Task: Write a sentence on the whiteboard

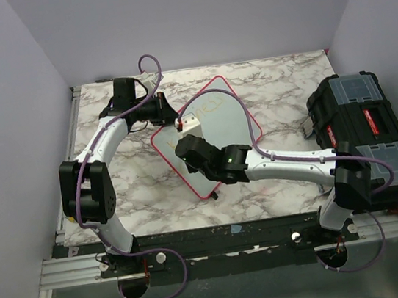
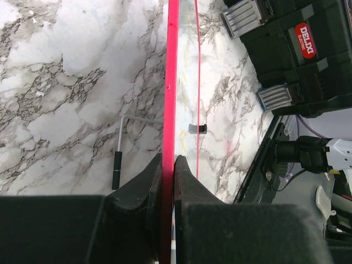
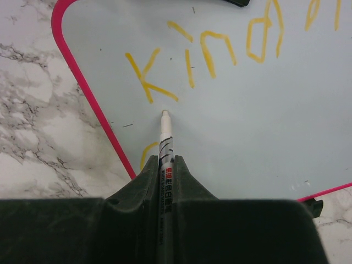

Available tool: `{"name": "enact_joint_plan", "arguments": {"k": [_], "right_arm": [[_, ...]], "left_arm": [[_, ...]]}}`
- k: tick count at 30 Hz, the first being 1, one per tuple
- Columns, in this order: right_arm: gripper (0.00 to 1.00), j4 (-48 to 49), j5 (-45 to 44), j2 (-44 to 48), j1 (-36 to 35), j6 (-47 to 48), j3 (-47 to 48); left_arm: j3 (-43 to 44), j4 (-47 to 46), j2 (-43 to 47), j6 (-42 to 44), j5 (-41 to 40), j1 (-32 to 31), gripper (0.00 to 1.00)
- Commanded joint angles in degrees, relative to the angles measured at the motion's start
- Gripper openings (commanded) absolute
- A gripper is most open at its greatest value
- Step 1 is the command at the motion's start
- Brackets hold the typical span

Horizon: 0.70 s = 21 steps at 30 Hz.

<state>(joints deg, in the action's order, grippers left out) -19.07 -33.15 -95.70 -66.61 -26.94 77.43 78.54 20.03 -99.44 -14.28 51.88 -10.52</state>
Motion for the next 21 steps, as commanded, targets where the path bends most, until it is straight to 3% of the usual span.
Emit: {"name": "enact_joint_plan", "arguments": {"k": [1, 21], "right_arm": [[0.01, 0.69, -1.08, -0.84, 0.21, -0.37, -0.47], [0.01, -1.65, 7.54, 4.10, 0.19, -5.01, -8.77]], "left_arm": [[-1.32, 2.17, 0.47, 5.76, -4.34, -1.08, 0.00], [-1.29, 2.25, 0.47, 5.67, -4.44, -1.08, 0.00]]}}
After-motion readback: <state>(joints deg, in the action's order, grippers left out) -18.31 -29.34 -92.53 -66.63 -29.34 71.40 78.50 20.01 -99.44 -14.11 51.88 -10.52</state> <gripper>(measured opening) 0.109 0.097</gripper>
